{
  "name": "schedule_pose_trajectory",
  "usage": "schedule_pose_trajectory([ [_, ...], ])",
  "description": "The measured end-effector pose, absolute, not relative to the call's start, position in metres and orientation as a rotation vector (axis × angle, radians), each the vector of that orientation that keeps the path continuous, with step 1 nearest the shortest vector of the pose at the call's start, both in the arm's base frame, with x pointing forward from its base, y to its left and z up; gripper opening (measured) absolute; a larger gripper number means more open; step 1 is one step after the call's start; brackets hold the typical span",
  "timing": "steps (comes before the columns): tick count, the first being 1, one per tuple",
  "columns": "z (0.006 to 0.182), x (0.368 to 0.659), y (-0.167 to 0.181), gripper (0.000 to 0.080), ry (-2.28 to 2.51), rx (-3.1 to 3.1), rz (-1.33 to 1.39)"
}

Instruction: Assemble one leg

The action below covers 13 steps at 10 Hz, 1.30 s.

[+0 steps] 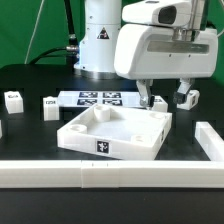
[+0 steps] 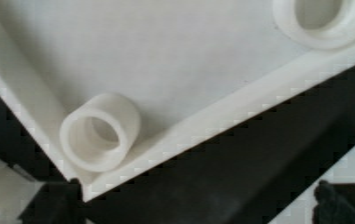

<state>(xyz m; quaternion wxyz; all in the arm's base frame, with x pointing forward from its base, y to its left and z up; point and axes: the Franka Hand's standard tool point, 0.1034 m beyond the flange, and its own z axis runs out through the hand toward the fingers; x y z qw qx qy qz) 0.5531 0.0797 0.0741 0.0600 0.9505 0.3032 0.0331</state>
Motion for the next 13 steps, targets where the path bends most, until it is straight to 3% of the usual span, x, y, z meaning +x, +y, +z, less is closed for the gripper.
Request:
schedule_pose_trajectory([
  [5,0.061,0.534,0.056,0.0650,1.503,2.631,-0.034],
  [10,0.060,0.531,0.053,0.0650,1.564,2.598,-0.044],
  [13,0.055,0.495,0.055,0.0650,1.636,2.577,-0.066],
])
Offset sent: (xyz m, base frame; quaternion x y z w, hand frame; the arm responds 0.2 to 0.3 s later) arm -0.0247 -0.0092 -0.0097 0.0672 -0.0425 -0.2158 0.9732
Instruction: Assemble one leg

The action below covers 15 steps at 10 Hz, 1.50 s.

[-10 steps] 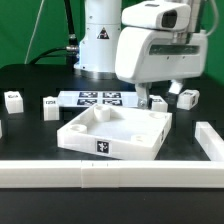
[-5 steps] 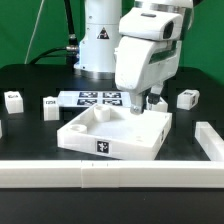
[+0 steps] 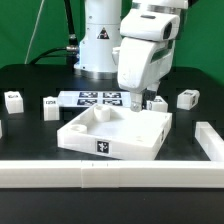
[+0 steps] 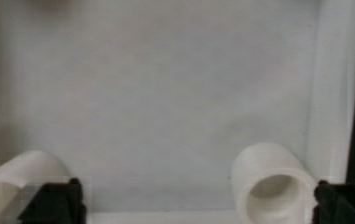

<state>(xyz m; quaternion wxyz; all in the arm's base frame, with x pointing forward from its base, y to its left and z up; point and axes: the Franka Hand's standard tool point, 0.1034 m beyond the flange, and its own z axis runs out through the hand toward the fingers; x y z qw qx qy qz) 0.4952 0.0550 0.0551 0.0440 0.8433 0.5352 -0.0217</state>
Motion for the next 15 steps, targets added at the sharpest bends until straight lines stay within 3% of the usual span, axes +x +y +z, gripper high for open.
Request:
schedule_pose_trajectory([
  [3,0.033,0.467,0.047,0.0650,1.645,2.590,-0.082],
  [6,0.011,0.458,0.043,0.0650,1.643,2.598,-0.095],
  [10,0.009,0.458,0.043,0.0605,1.634,2.604,-0.099],
  [13,0.008,0.458,0.042,0.0176,1.634,2.604,-0.100],
  [14,0.008,0.458,0.043,0.0176,1.634,2.604,-0.100],
  [15,0.008,0.458,0.042,0.0057,1.634,2.604,-0.100],
])
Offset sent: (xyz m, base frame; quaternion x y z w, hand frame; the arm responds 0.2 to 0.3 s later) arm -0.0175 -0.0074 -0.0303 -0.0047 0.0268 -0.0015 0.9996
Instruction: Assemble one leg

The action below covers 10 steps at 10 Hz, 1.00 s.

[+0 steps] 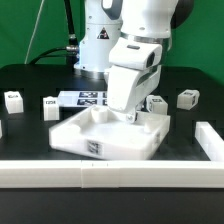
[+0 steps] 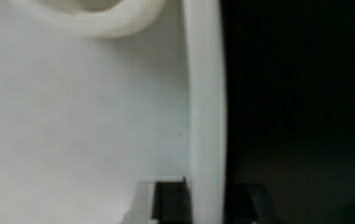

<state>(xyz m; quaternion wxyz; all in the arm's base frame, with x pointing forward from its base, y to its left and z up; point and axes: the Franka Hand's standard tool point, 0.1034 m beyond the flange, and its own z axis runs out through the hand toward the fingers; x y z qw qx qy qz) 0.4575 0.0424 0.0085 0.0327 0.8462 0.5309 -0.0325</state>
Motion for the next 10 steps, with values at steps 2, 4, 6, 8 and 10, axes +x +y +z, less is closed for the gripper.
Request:
schedule_pose_trajectory([
  [2,0.0085,0.4575,0.0422,0.0057,1.634,2.605,-0.100],
  [4,0.0085,0.4576,0.0422,0.0057,1.634,2.605,-0.100],
  [6,0.0085,0.4576,0.0422,0.0057,1.634,2.605,-0.100],
  [8,0.0100,0.4609,0.0454,0.0057,1.715,2.550,-0.130],
  [10,0.0107,0.4656,0.0483,0.0058,1.790,2.499,-0.129],
])
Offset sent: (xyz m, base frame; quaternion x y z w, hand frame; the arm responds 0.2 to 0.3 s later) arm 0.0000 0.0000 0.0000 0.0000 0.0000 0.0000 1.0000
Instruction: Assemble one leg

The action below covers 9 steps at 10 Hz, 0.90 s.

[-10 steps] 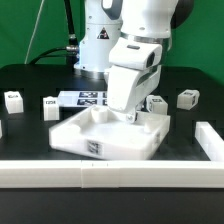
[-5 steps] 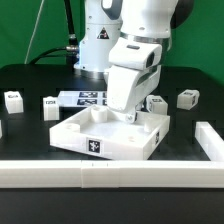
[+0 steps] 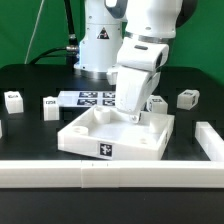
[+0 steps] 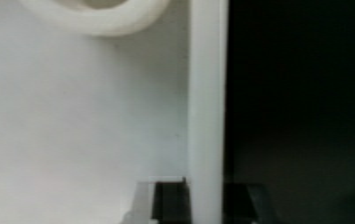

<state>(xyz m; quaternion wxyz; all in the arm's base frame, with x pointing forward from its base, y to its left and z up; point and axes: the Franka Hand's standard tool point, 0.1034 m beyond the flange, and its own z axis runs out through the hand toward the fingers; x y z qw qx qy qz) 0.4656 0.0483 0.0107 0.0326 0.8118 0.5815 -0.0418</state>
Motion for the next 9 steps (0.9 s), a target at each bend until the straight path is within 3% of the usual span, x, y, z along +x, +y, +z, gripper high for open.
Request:
schedule_pose_trajectory([
  [9,0.0090,0.4760,0.0478,0.0058,2.077,2.276,-0.155],
])
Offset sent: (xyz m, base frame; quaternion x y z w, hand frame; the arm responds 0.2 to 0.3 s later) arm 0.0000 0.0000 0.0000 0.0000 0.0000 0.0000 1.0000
